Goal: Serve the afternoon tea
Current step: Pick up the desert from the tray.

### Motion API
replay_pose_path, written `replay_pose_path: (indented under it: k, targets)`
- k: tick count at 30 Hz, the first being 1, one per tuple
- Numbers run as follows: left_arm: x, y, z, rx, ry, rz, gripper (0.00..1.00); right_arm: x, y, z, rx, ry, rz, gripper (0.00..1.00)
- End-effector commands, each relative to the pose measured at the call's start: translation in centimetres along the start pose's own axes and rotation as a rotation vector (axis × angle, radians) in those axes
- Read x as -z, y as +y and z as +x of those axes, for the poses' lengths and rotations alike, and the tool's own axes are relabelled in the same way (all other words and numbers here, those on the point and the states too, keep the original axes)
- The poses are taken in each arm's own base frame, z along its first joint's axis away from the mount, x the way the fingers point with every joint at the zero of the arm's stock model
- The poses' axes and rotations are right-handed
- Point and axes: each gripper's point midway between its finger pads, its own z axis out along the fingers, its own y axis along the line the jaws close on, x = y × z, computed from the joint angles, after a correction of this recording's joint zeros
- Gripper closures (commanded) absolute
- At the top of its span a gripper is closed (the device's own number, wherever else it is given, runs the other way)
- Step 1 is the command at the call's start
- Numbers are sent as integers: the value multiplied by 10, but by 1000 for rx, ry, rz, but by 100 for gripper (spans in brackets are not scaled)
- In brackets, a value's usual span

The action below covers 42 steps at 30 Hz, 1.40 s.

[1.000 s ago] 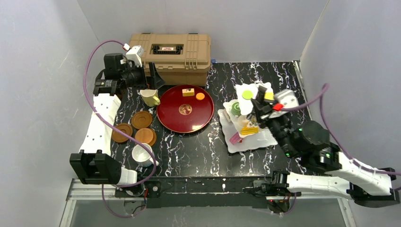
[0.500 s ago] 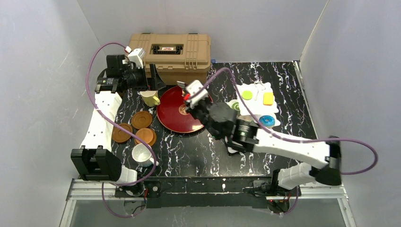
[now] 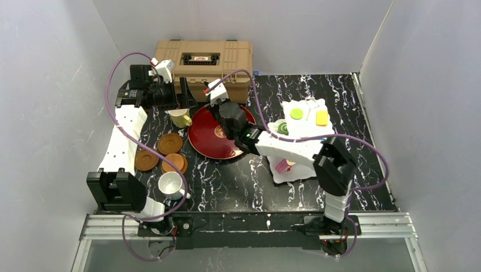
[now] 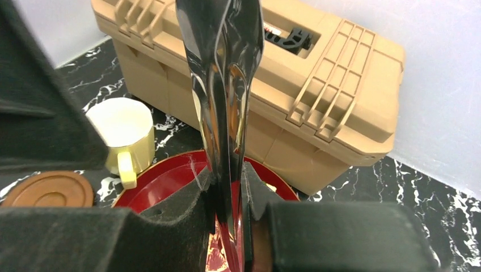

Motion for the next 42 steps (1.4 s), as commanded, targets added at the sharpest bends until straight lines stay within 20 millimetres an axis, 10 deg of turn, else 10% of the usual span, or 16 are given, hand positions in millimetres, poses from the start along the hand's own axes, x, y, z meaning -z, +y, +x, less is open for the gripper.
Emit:
replay_pose_path:
  k: [1, 10, 27, 42]
  targets:
    - [9, -2, -1, 6, 2, -4, 2, -25, -13, -38, -91, -157, 83, 79]
    - [4, -3, 4, -20, 22, 29, 2, -62, -32, 2, -118, -143, 161, 76]
    - [-11, 1, 10, 7, 66, 49, 2, -88, -75, 9, -184, -169, 213, 66]
    - [-4, 14, 1, 24, 40, 38, 2, -103, -68, 46, -186, -141, 240, 46]
